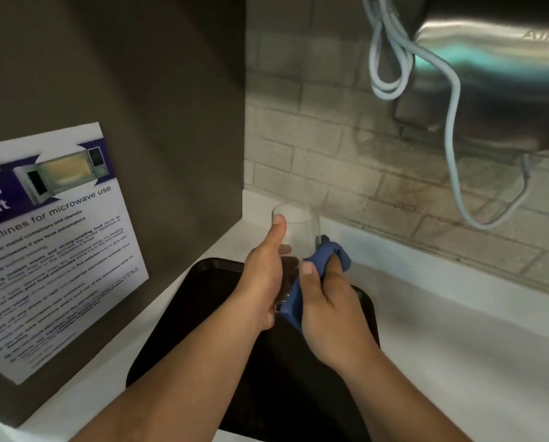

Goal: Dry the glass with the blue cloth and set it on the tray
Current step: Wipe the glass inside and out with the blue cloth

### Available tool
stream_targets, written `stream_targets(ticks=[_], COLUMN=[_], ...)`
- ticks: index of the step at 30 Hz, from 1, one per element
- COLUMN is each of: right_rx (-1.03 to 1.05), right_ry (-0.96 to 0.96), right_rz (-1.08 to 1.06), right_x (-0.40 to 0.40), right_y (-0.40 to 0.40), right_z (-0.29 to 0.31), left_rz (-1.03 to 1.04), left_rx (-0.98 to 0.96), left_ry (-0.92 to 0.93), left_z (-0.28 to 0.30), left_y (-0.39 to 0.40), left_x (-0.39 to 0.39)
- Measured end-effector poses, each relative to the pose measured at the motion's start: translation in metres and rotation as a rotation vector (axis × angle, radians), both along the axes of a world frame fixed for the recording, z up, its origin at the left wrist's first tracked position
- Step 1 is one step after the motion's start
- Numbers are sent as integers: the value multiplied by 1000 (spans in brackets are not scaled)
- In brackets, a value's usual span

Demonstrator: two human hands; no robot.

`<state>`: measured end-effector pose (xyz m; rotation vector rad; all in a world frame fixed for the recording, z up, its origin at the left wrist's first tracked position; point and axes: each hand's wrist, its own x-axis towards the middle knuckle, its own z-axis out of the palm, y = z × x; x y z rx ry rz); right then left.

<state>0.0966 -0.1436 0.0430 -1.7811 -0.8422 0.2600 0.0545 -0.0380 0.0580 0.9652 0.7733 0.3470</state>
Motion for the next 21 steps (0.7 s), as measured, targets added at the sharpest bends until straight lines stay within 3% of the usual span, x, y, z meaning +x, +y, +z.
stream_targets(ticks=[3,8,10,14,16,19,21], right_rx=[34,120,80,108,132,106,69], right_ry=[-105,110,70,1,91,374,432], right_rz=[-53,-167,-185,-181,-192,-119,-42], right_x=[4,39,40,32,38,50,45], right_y=[7,23,25,28,31,23,13], right_z=[7,29,24,18,23,28,22], left_rz=[-10,-82,-85,-59,-45,-63,-50], left_rx=[15,15,65,128,104,-21,-45], left_ry=[-32,-9,52,-22,-49,-76,-74], left_z=[-2,5,8,6,5,9,10], left_y=[-3,-8,-9,-15,-14,-9,-3], left_x=[0,-4,-3,2,1,-4,-3])
